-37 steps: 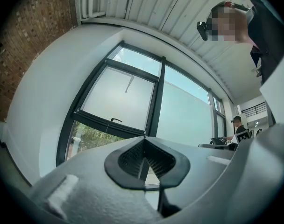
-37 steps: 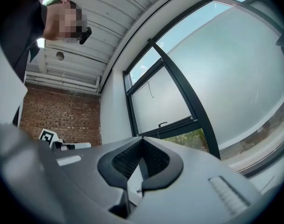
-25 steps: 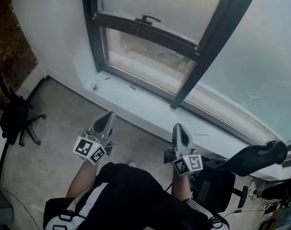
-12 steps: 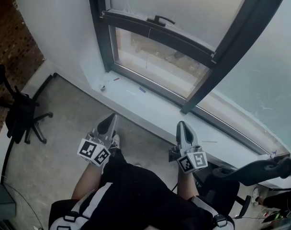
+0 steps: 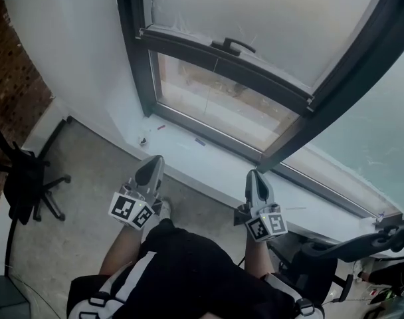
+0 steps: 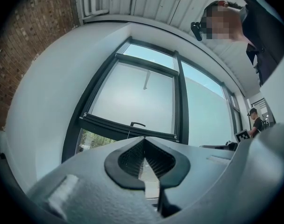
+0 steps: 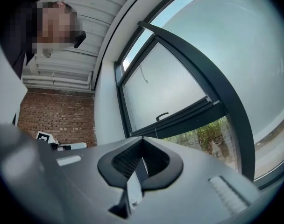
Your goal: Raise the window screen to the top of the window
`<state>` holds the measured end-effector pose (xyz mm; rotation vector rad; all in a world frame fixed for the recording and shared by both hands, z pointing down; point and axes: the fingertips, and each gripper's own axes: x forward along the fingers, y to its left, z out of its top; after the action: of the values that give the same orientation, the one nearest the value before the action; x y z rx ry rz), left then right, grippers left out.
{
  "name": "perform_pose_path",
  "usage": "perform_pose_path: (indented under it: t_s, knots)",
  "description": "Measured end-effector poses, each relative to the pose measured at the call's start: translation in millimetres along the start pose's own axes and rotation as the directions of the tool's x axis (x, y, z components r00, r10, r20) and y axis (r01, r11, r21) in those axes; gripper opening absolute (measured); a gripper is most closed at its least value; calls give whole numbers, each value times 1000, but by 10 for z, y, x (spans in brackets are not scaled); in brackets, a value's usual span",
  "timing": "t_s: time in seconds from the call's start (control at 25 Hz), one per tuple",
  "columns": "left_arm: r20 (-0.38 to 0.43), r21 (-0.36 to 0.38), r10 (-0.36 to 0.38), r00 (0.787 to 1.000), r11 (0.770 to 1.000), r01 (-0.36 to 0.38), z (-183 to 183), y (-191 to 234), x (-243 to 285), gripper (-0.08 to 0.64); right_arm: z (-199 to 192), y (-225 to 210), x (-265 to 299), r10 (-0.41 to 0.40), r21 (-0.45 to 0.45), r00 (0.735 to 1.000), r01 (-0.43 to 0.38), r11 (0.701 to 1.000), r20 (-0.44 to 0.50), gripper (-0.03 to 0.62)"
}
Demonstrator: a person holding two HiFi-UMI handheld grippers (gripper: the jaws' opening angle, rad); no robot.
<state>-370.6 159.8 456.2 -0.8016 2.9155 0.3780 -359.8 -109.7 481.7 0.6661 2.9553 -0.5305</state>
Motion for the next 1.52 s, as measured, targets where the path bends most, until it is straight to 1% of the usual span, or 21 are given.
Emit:
perform_pose_path:
  t_s: [0.08, 0.2, 0.48, 0.6, 0.76, 0.84, 0.96, 1.16, 1.32, 1.44, 1.52]
  knots:
    - [-4, -3, -12, 1000, 1000, 12, 39, 243, 110, 3, -39, 59, 208, -21, 3, 1000, 21, 1000, 2, 6]
    - [-10, -4, -55, 998, 998, 55, 104, 559, 294, 3, -91, 114, 514, -52, 7, 998, 52, 999, 17, 5]
    - [-11, -4, -111, 994, 994, 111, 254, 1196, 591, 3, -114, 364, 1177, -80, -9, 995, 81, 997, 62, 5]
    - [-7, -15, -139, 990, 990, 138, 283, 1372, 700, 3, -153, 387, 1358, -105, -50, 992, 109, 993, 63, 6]
    - [3, -54, -168, 986, 984, 168, 300, 1569, 873, 3, -127, 386, 1467, -150, -101, 986, 156, 983, 65, 6]
    - [-2, -67, -182, 983, 981, 182, 263, 1607, 1012, 3, -84, 317, 1473, -181, -110, 981, 188, 976, 66, 6]
    - [-5, -79, -223, 975, 972, 222, 207, 1535, 1252, 3, 3, 171, 1459, -221, -124, 973, 228, 966, 66, 6]
    - [-18, -52, -273, 962, 961, 272, 181, 1341, 1662, 3, 155, -122, 1538, -244, -163, 967, 252, 954, 69, 6]
    - [-29, -15, -301, 953, 954, 301, 224, 1220, 1957, 3, 314, -364, 1718, -230, -212, 971, 240, 947, 67, 6]
    - [-30, 24, -314, 949, 949, 315, 271, 1149, 2185, 3, 433, -474, 1900, -201, -243, 976, 216, 946, 83, 6]
    - [-33, 49, -326, 945, 944, 327, 275, 1090, 2333, 3, 476, -529, 2014, -177, -260, 981, 190, 947, 75, 6]
